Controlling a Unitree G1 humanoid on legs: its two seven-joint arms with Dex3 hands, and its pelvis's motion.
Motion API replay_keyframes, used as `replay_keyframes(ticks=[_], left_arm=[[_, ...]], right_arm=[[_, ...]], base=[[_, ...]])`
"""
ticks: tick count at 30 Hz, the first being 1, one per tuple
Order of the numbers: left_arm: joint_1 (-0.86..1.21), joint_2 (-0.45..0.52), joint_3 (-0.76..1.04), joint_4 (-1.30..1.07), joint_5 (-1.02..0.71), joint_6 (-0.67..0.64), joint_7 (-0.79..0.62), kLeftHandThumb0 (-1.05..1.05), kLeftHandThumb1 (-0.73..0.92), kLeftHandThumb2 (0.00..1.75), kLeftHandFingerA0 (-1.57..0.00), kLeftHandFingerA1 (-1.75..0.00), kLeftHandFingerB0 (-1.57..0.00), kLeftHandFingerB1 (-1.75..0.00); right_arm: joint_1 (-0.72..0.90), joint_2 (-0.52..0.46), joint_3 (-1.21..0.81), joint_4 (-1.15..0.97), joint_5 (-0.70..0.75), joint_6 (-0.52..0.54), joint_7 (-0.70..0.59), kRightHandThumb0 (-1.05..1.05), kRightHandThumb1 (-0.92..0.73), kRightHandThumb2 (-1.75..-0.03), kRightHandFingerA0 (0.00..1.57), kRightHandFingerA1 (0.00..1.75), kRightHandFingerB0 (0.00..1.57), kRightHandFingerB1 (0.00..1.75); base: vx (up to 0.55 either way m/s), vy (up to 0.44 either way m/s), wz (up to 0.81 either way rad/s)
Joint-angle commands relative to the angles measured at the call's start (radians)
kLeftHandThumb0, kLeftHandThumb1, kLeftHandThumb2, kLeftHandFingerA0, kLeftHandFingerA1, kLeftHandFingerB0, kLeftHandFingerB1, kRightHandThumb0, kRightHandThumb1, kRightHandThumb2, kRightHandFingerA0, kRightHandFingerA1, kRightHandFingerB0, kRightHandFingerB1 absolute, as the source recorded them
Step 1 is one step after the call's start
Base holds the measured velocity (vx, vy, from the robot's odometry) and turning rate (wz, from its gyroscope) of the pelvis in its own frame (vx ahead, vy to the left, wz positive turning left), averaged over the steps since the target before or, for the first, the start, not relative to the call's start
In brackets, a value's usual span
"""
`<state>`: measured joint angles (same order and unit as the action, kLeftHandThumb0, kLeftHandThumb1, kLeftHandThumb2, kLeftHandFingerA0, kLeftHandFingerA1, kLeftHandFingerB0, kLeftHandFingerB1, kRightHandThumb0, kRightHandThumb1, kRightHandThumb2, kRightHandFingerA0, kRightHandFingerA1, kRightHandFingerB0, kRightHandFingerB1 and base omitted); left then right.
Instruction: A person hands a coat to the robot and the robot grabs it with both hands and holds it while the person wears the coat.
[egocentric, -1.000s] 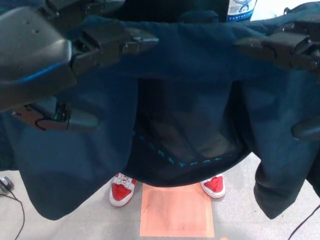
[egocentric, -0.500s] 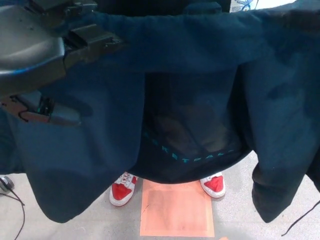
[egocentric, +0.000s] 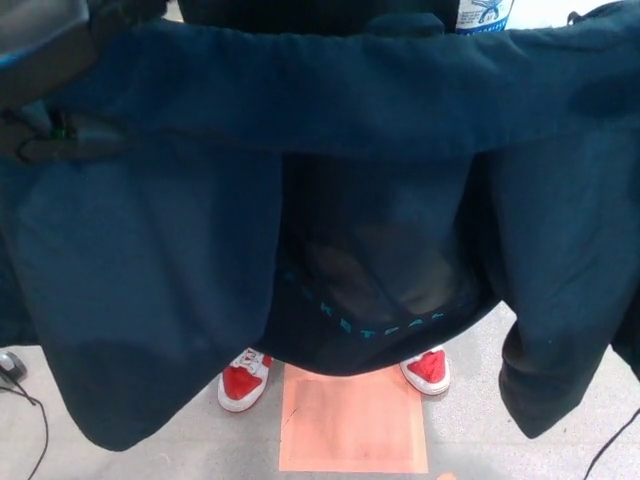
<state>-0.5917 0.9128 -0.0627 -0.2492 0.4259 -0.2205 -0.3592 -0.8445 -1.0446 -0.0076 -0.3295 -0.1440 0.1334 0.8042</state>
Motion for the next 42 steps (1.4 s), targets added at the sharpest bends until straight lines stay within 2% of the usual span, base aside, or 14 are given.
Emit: replay_keyframes(ticks=[1,4,5,6,14,15,16,21,23,25,30,37,39,42], left_arm=[[-0.036,-0.016,0.000,0.016,0.046,-0.023,-0.006,-0.38,0.29,0.93,0.00,-0.47,0.00,-0.47],[-0.070,-0.040,-0.030,0.032,0.072,-0.009,-0.023,-0.39,0.29,0.93,0.00,-0.47,0.00,-0.47],[-0.077,-0.045,-0.036,0.039,0.076,-0.011,-0.025,-0.87,0.57,0.87,-0.15,-0.40,-0.11,-0.37],[-0.089,-0.052,-0.049,0.054,0.080,-0.012,-0.034,-0.39,0.28,0.93,0.00,-0.47,0.00,-0.47],[-0.157,-0.082,-0.124,0.103,-0.041,0.143,-0.286,-0.39,0.25,0.91,-0.01,-0.48,0.00,-0.47],[-0.162,-0.085,-0.129,0.109,-0.051,0.159,-0.309,-0.38,0.25,0.91,-0.01,-0.48,0.00,-0.47],[-0.173,-0.087,-0.139,0.119,-0.061,0.182,-0.345,-0.39,0.26,0.92,-0.01,-0.48,0.00,-0.47],[-0.232,-0.090,-0.186,0.189,-0.064,0.256,-0.472,-0.39,0.26,0.92,-0.01,-0.48,0.00,-0.48],[-0.266,-0.090,-0.207,0.236,-0.061,0.291,-0.527,-0.39,0.24,0.91,-0.01,-0.48,0.00,-0.48],[-0.271,-0.085,-0.210,0.247,-0.061,0.296,-0.539,-0.39,0.24,0.91,-0.01,-0.47,0.00,-0.48],[-0.277,-0.066,-0.208,0.284,-0.058,0.294,-0.563,-0.39,0.24,0.90,0.00,-0.47,0.00,-0.48],[-0.273,-0.054,-0.196,0.299,-0.054,0.270,-0.575,-0.39,0.26,0.92,0.00,-0.47,0.00,-0.48],[-0.269,-0.053,-0.194,0.297,-0.047,0.267,-0.573,-0.38,0.27,0.92,-0.01,-0.47,0.00,-0.48],[-0.262,-0.056,-0.187,0.298,-0.045,0.257,-0.568,-0.38,0.27,0.92,-0.01,-0.47,0.00,-0.48]], right_arm=[[-0.046,0.021,0.000,0.018,0.058,0.017,0.047,-0.86,-0.57,-0.95,0.14,0.46,0.00,0.13],[-0.084,0.035,0.073,0.050,0.011,0.029,0.075,-0.87,-0.71,-0.61,0.19,0.33,0.00,0.19],[-0.096,0.034,0.092,0.056,0.002,0.040,0.090,-0.92,-0.61,-0.70,0.14,0.36,0.01,0.13],[-0.117,0.032,0.127,0.069,-0.009,0.058,0.122,-0.83,-0.55,-0.98,0.07,0.44,0.00,0.13],[-0.246,0.073,0.310,0.210,-0.001,0.179,0.317,-0.84,-0.53,-0.92,0.09,0.43,0.01,0.13],[-0.258,0.080,0.324,0.226,0.000,0.207,0.332,-0.85,-0.67,-0.61,0.16,0.33,0.00,0.19],[-0.271,0.089,0.344,0.250,-0.012,0.216,0.345,-0.82,-0.52,-0.89,0.16,0.46,0.01,0.15],[-0.320,0.135,0.424,0.371,-0.043,0.243,0.399,-0.82,-0.64,-0.60,0.21,0.35,0.00,0.18],[-0.341,0.169,0.468,0.443,-0.068,0.217,0.412,-0.79,-0.50,-0.91,0.01,0.29,0.00,0.11],[-0.352,0.181,0.486,0.462,-0.080,0.209,0.415,-0.83,-0.63,-0.60,0.11,0.31,0.00,0.18],[-0.391,0.226,0.567,0.511,-0.155,0.193,0.414,-0.84,-0.50,-0.81,0.12,0.44,0.00,0.10],[-0.396,0.243,0.618,0.570,-0.238,0.144,0.361,-0.83,-0.62,-0.59,0.18,0.34,0.00,0.17],[-0.394,0.247,0.621,0.586,-0.252,0.121,0.350,-0.80,-0.48,-0.87,0.11,0.44,0.00,0.12],[-0.389,0.252,0.624,0.598,-0.285,0.089,0.334,-0.87,-0.59,-0.64,0.19,0.35,0.00,0.16]], base=[[0.00,0.000,0.00],[0.00,0.000,0.00],[0.00,0.000,0.00],[0.00,0.000,0.00],[0.00,0.000,0.00],[0.00,0.000,0.00],[0.00,0.000,0.00],[0.00,0.000,0.00],[0.00,0.000,0.00],[0.00,0.000,0.00],[0.00,0.000,0.00],[0.00,0.000,0.00],[0.00,0.000,0.00],[0.00,0.000,0.00]])
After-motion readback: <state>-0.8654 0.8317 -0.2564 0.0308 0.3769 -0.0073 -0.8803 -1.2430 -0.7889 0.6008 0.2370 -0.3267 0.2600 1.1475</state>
